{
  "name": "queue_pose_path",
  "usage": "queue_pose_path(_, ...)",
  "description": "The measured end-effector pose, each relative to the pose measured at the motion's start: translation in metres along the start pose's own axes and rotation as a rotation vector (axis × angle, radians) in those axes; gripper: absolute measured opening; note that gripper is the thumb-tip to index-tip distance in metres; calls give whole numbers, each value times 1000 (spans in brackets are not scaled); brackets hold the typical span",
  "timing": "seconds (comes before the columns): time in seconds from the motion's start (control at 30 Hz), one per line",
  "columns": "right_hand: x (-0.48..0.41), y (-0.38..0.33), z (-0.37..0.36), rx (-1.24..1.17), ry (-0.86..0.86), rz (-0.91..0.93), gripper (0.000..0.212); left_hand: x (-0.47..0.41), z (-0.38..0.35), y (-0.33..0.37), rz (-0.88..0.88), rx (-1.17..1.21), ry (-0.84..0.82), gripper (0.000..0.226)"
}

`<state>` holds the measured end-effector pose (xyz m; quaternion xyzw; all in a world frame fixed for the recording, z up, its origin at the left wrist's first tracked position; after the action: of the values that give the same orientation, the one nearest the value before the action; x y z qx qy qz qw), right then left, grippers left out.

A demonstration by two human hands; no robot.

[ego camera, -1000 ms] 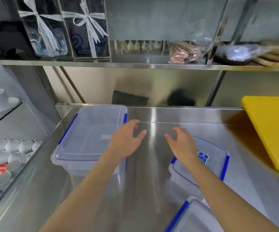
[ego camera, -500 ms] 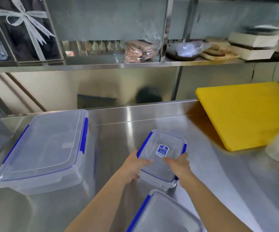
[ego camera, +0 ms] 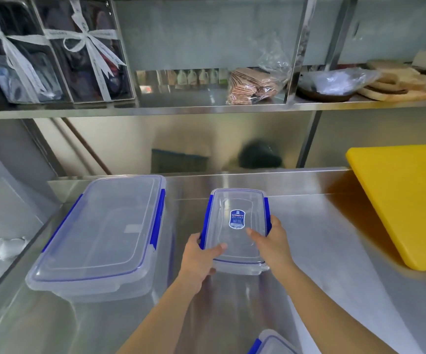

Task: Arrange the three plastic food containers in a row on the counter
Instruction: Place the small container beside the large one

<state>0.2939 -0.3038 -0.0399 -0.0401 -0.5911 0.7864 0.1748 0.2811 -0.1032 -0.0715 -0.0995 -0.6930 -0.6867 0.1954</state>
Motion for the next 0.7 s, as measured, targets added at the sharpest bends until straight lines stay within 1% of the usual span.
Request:
queue_pose_path(0.13, -17, -11, -28, -5, -72, 19, 42, -16, 19, 2, -17, 17, 76, 64)
queue_pose_path(0.27, -30, -11, -53, 7, -130, -3, 45, -31, 32, 2, -21, 54, 147, 60)
queue_pose_path(0.37, -41, -13, -67, 49, -139, -2, 53, -40, 39, 0, -19, 61, 198, 63)
queue_pose_path(0.5, -53, -11, -87, 86, -161, -7, 57, -47, 49, -1, -52, 81, 284, 51)
queue_pose_path(0.6, -58, -7, -100, 96, -167, -24, 55, -50, 58, -2, -76, 66, 343, 48)
queue_pose_path(0.7, -63, -3, -108, 112, -167, -26, 54, -52, 66, 0, -100, 53, 368, 51)
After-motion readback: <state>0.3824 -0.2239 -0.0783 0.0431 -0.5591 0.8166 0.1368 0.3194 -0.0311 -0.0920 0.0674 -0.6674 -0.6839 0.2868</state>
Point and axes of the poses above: each hand's wrist, its own x-axis away from the middle knuckle, its own z-axis out of the back of the hand, y = z × x, the point moved 10 cm from there along -x, towards the middle knuckle, and after that the axes turned 5 degrees about x, right-handed, at the moved point
